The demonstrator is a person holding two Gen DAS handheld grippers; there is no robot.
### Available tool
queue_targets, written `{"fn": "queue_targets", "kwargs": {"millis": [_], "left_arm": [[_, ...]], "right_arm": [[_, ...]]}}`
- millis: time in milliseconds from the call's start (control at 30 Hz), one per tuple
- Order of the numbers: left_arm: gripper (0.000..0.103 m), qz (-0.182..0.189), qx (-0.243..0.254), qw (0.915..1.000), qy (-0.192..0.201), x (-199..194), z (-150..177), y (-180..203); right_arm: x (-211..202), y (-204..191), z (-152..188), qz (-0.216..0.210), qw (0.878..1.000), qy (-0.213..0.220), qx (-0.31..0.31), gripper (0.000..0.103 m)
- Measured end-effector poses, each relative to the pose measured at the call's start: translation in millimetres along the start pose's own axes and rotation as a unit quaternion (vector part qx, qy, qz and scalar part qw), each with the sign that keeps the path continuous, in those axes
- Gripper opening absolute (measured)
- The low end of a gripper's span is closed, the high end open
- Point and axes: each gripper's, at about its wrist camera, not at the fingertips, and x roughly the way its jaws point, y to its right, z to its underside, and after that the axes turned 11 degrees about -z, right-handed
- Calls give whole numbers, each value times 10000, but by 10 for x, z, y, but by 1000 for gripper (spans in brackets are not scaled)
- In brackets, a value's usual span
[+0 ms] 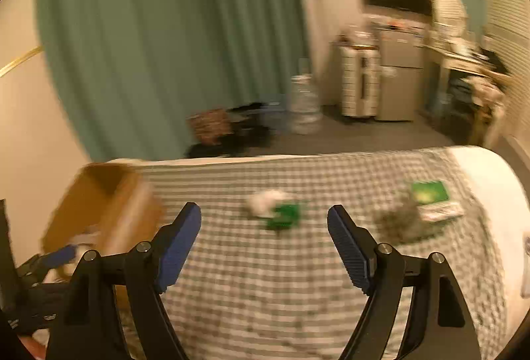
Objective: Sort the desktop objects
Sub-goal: 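Grasp the green snack bag with the left tool while the right tool grasps the green medicine box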
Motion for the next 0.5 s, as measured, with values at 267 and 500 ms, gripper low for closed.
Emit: {"fn": "queue_targets", "kwargs": {"millis": [267, 500], "left_arm": [[103, 300, 446, 9983, -227, 468, -103, 1016], [103, 303, 478, 9968, -570, 1066, -323, 1606]], "right_arm": [[-5, 1207, 118, 755, 9962, -222, 386, 91], [379, 1860, -176, 961, 9931, -666, -87, 92]]}}
